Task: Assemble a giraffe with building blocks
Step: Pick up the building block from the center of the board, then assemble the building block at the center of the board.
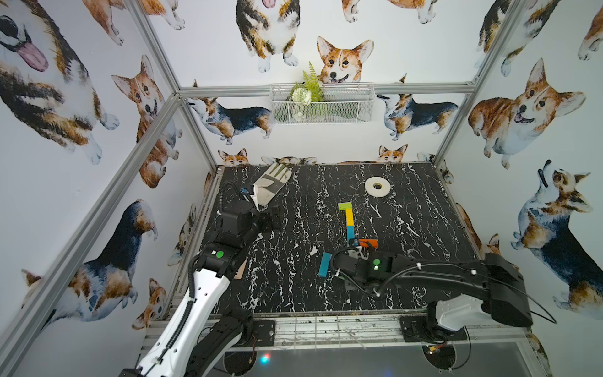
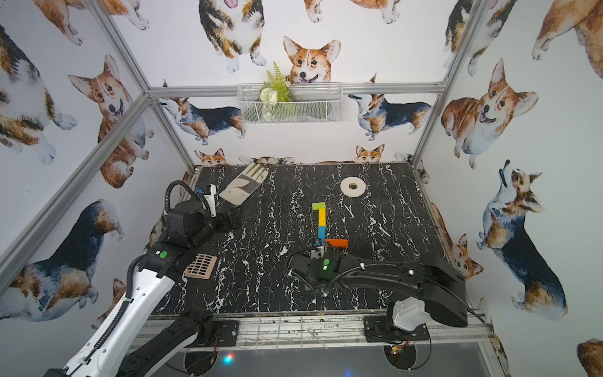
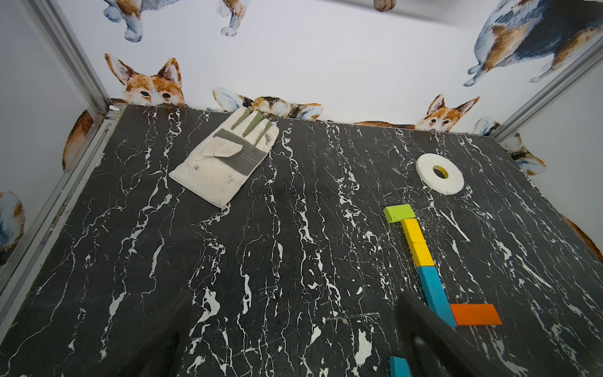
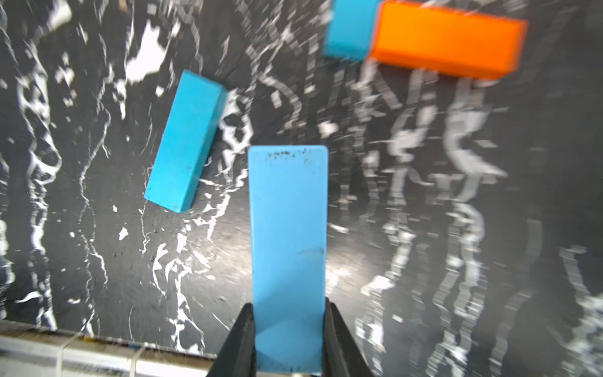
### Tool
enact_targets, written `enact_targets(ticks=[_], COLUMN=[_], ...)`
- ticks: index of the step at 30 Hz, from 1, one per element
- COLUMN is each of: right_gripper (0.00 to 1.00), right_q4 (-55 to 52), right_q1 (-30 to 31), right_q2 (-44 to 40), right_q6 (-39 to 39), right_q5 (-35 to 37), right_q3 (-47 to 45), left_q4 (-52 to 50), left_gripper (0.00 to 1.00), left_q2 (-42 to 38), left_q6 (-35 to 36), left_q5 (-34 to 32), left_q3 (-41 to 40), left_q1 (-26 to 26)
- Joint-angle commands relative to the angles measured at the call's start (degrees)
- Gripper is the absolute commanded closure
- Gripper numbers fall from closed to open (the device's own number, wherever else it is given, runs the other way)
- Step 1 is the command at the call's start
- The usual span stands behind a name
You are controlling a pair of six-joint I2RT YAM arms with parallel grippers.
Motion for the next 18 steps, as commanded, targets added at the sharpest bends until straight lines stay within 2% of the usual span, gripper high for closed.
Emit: enact_targets(ticks=[1,4,8,12,18], right_gripper=[0.84,0.85,0.88,0.88,0.89], right_q4=[-11.5,-11.6,-12.6,-10.0,-3.5], right_q1=[-4.0,-11.4,-20.5,-25.7,-27.2], right_q2=[-9.6,-19.3,-23.6,-20.5,-11.9], right_q6=[-1.7,-7.4,-13.9,-18.3,-19.2], right_q5=[-0.1,-6.5,-13.4,-18.8,-19.7], right_q3=[-3.4,-7.8,-12.3,-15.4,-15.9], left_q4=[1.2,1.3,1.6,1.8,1.7], left_gripper=[0.00,0.00,0.00,0.00,0.00], left_q2=[0.0,0.4,0.9,1.0,1.1], left_q6=[-1.0,-1.0,-1.1,-1.1,-1.2], left_q5=[0.8,1.8,3.0,3.7,4.1], left_q3=[0.2,0.4,0.5,0.5,0.4], left_q1=[0.1,0.1,0.1,0.1,0.1])
